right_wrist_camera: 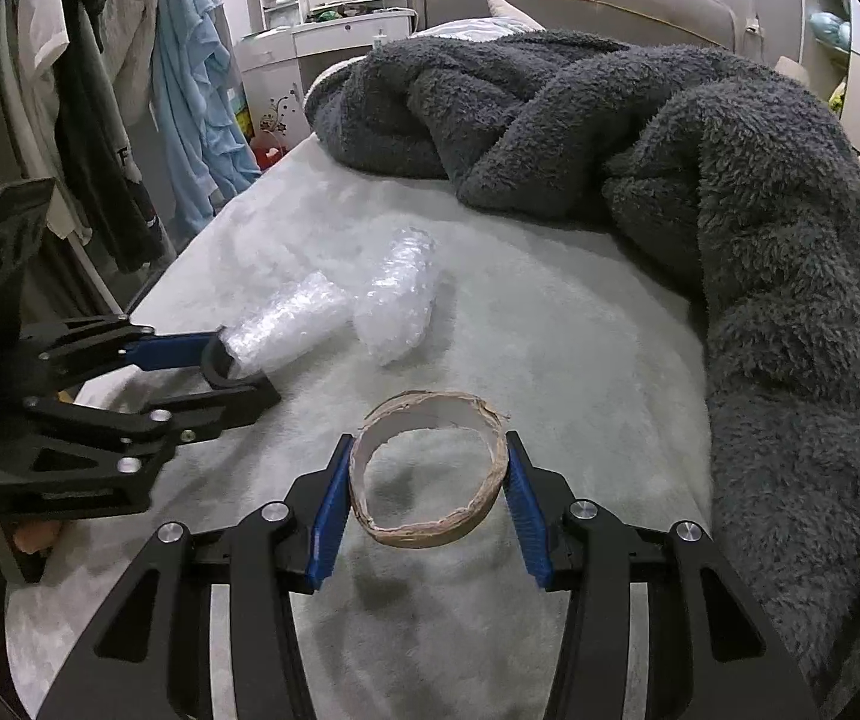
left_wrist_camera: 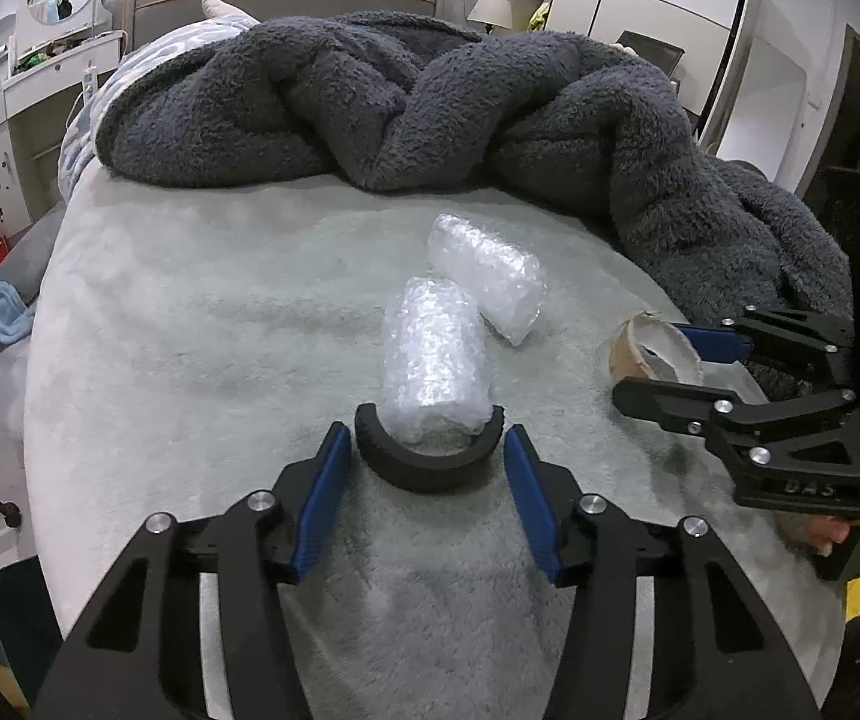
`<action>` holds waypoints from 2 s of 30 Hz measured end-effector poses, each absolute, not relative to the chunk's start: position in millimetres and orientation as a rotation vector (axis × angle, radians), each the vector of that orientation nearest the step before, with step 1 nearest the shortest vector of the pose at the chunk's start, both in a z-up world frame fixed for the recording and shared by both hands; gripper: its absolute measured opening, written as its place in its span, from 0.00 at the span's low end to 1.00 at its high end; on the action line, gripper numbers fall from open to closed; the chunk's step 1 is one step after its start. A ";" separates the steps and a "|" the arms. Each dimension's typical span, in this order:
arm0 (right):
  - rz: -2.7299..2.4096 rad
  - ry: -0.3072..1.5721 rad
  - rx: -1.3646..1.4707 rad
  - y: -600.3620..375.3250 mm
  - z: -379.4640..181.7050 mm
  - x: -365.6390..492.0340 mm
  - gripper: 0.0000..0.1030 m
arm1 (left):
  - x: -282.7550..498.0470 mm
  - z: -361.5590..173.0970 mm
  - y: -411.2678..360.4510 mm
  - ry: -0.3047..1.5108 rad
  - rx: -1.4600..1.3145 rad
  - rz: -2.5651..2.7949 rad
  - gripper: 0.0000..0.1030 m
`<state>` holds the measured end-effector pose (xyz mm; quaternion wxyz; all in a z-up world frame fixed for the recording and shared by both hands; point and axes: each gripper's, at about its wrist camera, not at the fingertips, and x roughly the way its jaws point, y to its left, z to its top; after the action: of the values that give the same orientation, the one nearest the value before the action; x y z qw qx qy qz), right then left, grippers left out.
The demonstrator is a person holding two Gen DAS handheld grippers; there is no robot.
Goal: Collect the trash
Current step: 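Grasp the black clip with the left gripper while the right gripper grasps the tape roll, then carry the black clip and tape roll over the teal wastebasket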
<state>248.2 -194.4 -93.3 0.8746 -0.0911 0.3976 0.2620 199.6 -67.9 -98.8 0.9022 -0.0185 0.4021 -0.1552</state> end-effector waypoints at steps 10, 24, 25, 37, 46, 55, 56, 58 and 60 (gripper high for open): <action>0.559 0.822 -0.194 -188.1 -80.0 236.8 0.47 | 191.5 -93.1 -68.8 0.831 -0.044 -0.319 0.48; 0.549 0.858 -0.126 -172.1 -68.5 205.1 0.47 | 155.5 -77.1 -46.1 0.833 -0.061 -0.322 0.48; 0.547 0.861 -0.124 -168.6 -67.2 201.3 0.47 | 152.4 -74.5 -43.9 0.828 -0.057 -0.319 0.48; 0.539 0.865 -0.081 -143.8 -48.2 174.8 0.47 | 127.2 -54.1 3.9 0.810 -0.079 -0.212 0.48; 0.566 0.832 -0.069 -114.7 -25.6 167.9 0.47 | 124.7 -65.3 63.9 0.854 -0.193 -0.092 0.48; 0.619 0.812 -0.076 -70.6 -13.1 173.1 0.47 | 125.0 -95.0 123.1 0.944 -0.251 0.053 0.48; 0.627 0.809 -0.080 -64.2 -11.4 172.8 0.47 | 124.6 -98.9 128.3 0.959 -0.255 0.066 0.48; 0.649 0.802 -0.090 -46.7 -6.9 171.1 0.47 | 123.7 -108.6 140.3 0.992 -0.260 0.098 0.48; 0.666 0.799 -0.105 -32.4 -6.2 170.8 0.47 | 121.6 -117.9 153.6 1.024 -0.271 0.125 0.48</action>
<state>170.8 -32.4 -6.2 0.8663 -0.0500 0.3818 0.3182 121.6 153.6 -117.9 0.8611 -0.1294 0.4880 0.0595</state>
